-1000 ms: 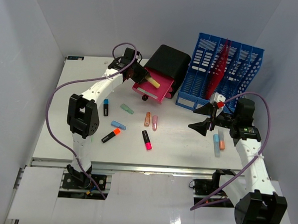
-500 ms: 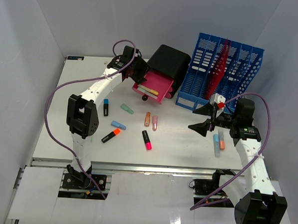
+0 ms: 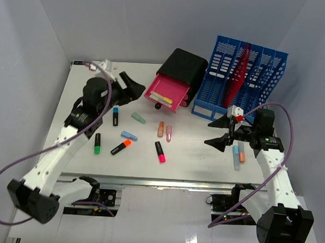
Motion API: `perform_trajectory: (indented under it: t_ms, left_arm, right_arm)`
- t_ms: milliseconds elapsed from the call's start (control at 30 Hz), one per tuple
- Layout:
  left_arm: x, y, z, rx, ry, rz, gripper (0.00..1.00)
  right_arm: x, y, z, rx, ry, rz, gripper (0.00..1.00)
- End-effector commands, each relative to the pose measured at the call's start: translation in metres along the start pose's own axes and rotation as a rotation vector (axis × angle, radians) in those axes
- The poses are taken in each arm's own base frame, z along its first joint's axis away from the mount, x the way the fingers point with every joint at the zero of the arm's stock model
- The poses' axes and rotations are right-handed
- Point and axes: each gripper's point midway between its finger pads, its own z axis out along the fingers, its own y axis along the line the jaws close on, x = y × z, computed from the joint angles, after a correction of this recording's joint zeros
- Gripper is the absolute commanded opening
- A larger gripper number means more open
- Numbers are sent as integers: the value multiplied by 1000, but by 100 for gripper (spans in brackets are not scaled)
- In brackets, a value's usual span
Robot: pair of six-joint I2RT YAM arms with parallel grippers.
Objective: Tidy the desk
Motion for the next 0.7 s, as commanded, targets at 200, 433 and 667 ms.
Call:
perform_trajectory:
  t_ms: [200, 433, 667]
  left_arm:
    - [83, 109, -55, -268, 67, 11, 92]
    - [116, 125, -60, -286, 143, -43, 92]
    - [138, 130, -61, -277, 196, -99, 92]
  right_arm:
    - [5, -4, 12, -16, 66, -17, 84]
    - [13, -10, 12, 3, 91, -3, 84]
    - [24, -17, 12, 29, 124, 8, 84]
